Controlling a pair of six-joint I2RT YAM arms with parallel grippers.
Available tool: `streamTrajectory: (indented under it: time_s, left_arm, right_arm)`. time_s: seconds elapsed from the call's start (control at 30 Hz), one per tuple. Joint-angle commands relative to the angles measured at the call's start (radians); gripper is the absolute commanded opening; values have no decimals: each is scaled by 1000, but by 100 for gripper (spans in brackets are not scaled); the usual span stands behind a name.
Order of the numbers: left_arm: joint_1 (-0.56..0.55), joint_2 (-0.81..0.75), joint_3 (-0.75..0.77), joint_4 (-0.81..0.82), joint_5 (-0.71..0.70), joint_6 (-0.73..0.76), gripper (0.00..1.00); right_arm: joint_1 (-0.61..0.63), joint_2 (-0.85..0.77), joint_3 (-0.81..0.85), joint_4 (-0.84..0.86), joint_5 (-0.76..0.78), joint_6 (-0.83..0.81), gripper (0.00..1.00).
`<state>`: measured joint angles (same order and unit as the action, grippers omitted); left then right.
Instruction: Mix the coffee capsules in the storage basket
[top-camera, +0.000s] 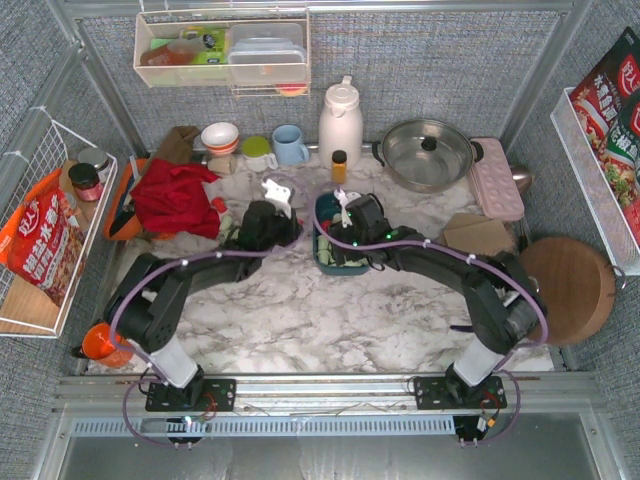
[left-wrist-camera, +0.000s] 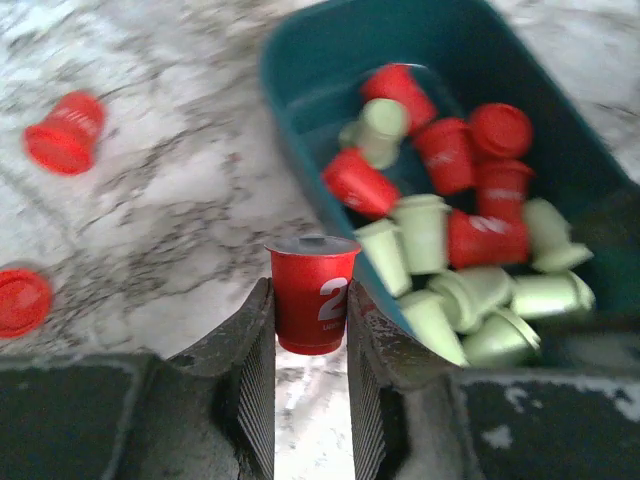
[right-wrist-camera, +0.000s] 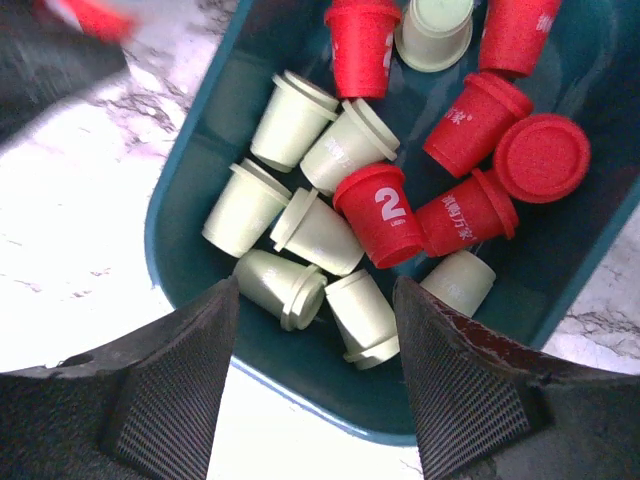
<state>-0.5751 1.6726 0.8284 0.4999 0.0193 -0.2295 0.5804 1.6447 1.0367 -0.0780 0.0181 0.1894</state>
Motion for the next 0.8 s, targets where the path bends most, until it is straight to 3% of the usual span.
streamTrajectory:
  time_s: [0.0, 0.13, 0.23, 0.47, 0.77]
  left_arm:
    - [-50, -70, -166, 448, 184, 139, 19]
    - [-81, -86, -267, 675, 264, 172, 19]
    - [-105, -89, -297, 758, 306, 202, 20]
    - [-167, -71, -310, 836, 336, 291, 20]
    - [-195, -39, -298, 869, 355, 304, 21]
  right_arm:
    - [-4, -112, -113, 192, -12, 25, 67]
    - [-4, -240, -209, 296, -24, 51, 67]
    - [-5, -322, -245, 339, -33, 63, 66]
    - [-5, -360, -237, 361, -177, 91, 65]
    - [-5, -320, -228, 380, -213, 104, 62]
